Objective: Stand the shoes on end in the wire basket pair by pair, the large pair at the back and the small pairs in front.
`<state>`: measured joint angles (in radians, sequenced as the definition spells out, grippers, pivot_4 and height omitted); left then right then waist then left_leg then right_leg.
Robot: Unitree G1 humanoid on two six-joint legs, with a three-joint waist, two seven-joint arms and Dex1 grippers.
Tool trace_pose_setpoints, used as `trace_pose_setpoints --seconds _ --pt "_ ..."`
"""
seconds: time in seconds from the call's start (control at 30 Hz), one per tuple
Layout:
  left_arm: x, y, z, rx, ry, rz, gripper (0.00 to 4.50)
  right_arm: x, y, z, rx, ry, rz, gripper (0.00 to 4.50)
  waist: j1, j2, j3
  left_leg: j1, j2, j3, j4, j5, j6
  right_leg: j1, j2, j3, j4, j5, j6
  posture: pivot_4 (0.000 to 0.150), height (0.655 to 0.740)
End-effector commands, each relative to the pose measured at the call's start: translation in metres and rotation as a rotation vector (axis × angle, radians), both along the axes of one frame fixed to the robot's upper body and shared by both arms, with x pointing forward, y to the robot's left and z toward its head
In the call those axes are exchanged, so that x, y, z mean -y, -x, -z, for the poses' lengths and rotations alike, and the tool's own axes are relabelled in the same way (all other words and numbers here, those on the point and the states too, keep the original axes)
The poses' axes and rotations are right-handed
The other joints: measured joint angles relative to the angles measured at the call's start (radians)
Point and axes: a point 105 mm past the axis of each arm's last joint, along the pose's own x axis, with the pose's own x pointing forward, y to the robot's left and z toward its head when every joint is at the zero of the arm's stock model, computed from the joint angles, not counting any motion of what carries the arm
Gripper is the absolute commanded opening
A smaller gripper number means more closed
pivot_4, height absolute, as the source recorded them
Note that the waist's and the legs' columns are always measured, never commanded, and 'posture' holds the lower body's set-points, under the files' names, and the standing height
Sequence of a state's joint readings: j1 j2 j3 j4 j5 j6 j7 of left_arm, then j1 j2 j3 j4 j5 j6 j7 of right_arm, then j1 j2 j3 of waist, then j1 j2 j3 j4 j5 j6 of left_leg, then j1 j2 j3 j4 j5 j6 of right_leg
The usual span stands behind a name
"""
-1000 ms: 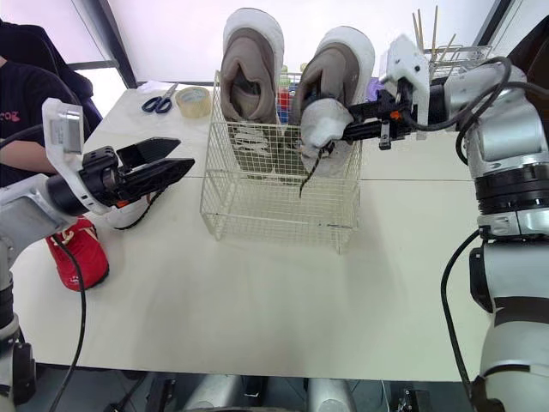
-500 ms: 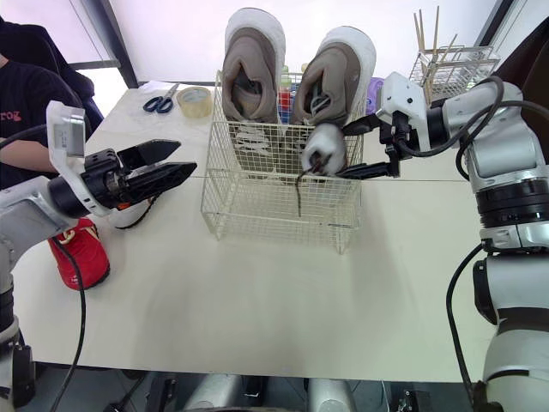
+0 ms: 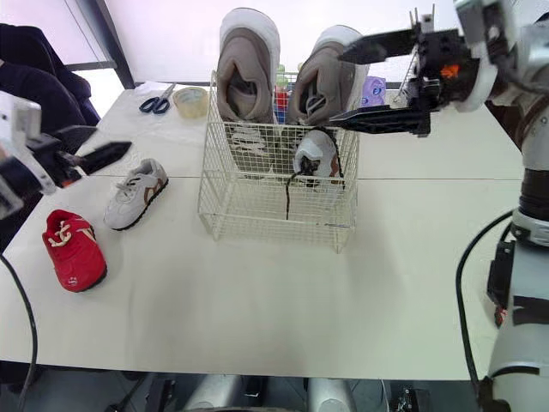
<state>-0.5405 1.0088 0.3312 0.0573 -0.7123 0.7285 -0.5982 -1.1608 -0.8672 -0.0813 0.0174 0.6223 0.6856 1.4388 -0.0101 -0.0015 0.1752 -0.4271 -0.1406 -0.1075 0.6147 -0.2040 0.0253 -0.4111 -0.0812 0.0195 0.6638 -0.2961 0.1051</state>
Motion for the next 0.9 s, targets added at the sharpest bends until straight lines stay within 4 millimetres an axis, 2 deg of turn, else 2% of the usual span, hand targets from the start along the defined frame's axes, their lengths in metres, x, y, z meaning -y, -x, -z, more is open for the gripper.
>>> trace_pose_setpoints --seconds 0.03,0.23,0.4,0.47,0.63,0.9 --pt "-0.032 -0.015 -0.001 -0.041 -0.052 -0.097 4.50 -0.026 0.029 -0.001 -0.032 -0.049 -0.181 4.46 0.003 0.000 0.000 0.000 0.000 0.000 0.000 0.000 0.000 0.000 0.000 0.000 0.000 0.000 0.000 0.150 0.7400" --pt "-0.050 -0.044 0.016 -0.143 -0.039 -0.117 4.50 -0.042 0.034 0.010 -0.074 -0.071 -0.224 4.46 0.014 -0.002 0.000 -0.001 -0.001 0.000 0.002 0.001 0.001 0.000 0.000 0.000 0.001 0.000 0.000 0.150 0.7400" --pt "-0.065 -0.054 0.032 -0.218 -0.057 -0.156 4.50 -0.044 0.035 0.012 -0.080 -0.085 -0.211 4.46 0.010 -0.003 0.000 -0.001 -0.001 0.000 0.001 0.001 0.001 -0.002 0.000 0.000 0.002 0.000 0.000 0.150 0.7400" --pt "-0.064 -0.059 0.039 -0.242 -0.042 -0.166 4.50 -0.043 0.036 0.012 -0.087 -0.092 -0.200 4.46 0.006 -0.004 0.000 -0.001 -0.001 0.000 0.001 0.001 0.001 -0.002 0.000 0.000 0.002 0.000 0.000 0.150 0.7400" --pt "-0.047 -0.073 0.059 -0.296 -0.063 -0.147 4.50 -0.044 0.039 0.014 -0.094 -0.095 -0.175 4.46 -0.001 -0.005 0.000 -0.002 -0.001 0.000 0.002 0.001 0.002 -0.002 0.000 -0.001 0.003 0.000 0.001 0.150 0.7400" --pt "-0.035 -0.086 0.088 -0.338 -0.112 -0.223 4.50 -0.040 0.045 0.013 -0.100 -0.091 -0.132 4.46 -0.006 -0.006 -0.001 -0.007 -0.001 0.000 0.004 0.001 0.001 -0.008 0.000 0.000 0.007 0.000 0.001 0.150 0.7400"
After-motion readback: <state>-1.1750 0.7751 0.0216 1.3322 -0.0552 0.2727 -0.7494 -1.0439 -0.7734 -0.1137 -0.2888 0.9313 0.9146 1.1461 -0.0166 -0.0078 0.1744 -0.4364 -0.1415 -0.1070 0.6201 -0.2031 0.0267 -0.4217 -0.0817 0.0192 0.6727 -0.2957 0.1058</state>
